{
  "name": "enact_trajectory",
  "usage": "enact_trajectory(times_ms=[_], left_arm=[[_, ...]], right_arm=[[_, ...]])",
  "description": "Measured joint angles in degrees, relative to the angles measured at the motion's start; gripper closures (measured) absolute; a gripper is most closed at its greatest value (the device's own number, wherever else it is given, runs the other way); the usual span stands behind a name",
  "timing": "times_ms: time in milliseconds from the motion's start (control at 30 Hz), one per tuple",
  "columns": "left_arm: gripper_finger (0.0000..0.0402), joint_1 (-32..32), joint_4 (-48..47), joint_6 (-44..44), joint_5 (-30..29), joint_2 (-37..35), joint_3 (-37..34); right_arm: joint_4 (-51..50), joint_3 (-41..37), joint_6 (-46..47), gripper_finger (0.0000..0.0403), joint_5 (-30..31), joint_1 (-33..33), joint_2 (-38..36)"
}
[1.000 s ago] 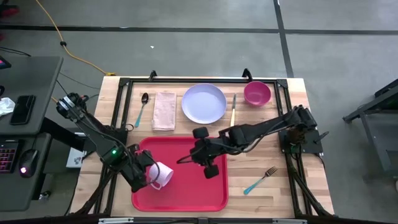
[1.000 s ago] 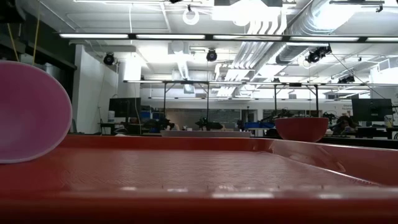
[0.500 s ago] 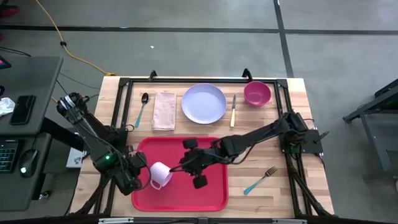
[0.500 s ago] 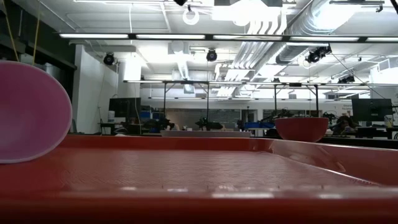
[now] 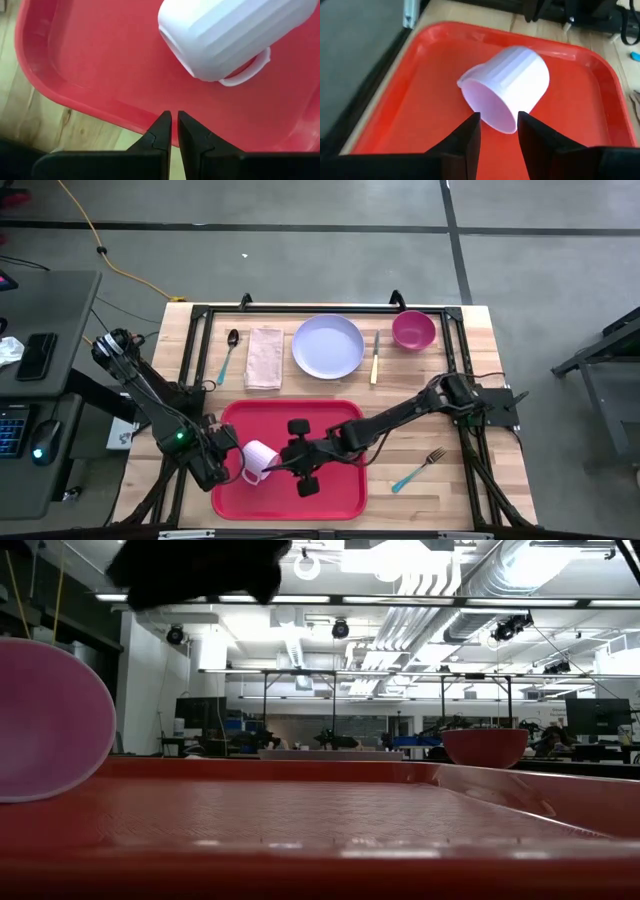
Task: Set up tray
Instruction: Put the pink mug on the top left of the orange serving tray
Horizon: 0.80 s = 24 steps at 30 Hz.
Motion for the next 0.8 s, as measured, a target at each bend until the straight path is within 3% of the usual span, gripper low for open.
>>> enact_trajectory(times_ms=[800], left_arm=[[0.0339, 0.1, 2.1, 0.0, -3.3, 0.0, -2.3]], right_arm=[[6.2, 0.0, 3.9, 0.0295, -0.2, -1.6, 4.8]])
